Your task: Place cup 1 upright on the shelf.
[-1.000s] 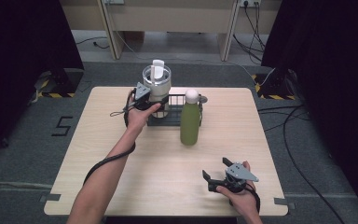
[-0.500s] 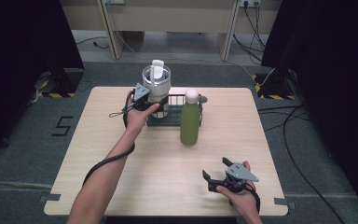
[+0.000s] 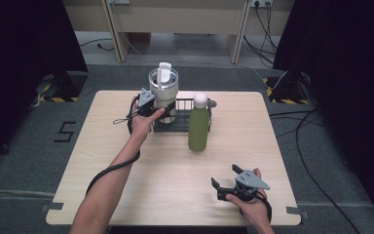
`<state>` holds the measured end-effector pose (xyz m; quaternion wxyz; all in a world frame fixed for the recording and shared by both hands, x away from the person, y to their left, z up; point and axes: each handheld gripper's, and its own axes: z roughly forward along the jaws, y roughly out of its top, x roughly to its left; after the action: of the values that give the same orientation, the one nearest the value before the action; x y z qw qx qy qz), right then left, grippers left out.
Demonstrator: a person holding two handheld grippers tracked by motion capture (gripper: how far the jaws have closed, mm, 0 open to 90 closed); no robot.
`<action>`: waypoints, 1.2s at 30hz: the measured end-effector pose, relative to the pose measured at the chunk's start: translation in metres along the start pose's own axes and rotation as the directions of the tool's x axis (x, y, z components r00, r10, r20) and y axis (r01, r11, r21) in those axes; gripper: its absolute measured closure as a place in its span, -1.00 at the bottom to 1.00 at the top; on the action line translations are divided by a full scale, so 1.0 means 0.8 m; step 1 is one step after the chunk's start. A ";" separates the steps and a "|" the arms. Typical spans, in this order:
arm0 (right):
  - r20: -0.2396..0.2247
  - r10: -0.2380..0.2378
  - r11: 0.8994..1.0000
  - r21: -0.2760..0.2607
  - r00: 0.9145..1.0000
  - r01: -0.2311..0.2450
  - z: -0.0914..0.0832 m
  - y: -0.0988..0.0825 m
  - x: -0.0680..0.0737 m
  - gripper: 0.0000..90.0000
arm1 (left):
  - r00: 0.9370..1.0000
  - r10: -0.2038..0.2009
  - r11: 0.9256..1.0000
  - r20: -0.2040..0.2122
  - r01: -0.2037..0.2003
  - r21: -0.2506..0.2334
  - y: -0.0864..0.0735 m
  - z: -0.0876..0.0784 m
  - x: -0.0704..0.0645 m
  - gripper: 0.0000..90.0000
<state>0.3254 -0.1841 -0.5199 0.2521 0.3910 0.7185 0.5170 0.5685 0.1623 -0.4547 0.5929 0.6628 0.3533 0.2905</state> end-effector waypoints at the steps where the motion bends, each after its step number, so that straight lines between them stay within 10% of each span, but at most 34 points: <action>1: -0.001 0.000 1.000 -0.001 1.000 0.000 0.000 0.000 0.000 -0.88 | 1.000 -0.002 1.000 0.002 0.002 -0.001 -0.001 0.000 0.000 -0.83; 36: -0.002 -0.003 1.000 -0.003 1.000 0.003 0.001 0.000 0.001 -0.88 | 1.000 0.026 0.999 0.013 -0.026 -0.019 0.003 -0.036 0.005 -0.68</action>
<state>0.3255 -0.1827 -0.5199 0.2526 0.3891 0.7186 0.5181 0.5478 0.1822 -0.4491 0.5977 0.6635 0.3379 0.2974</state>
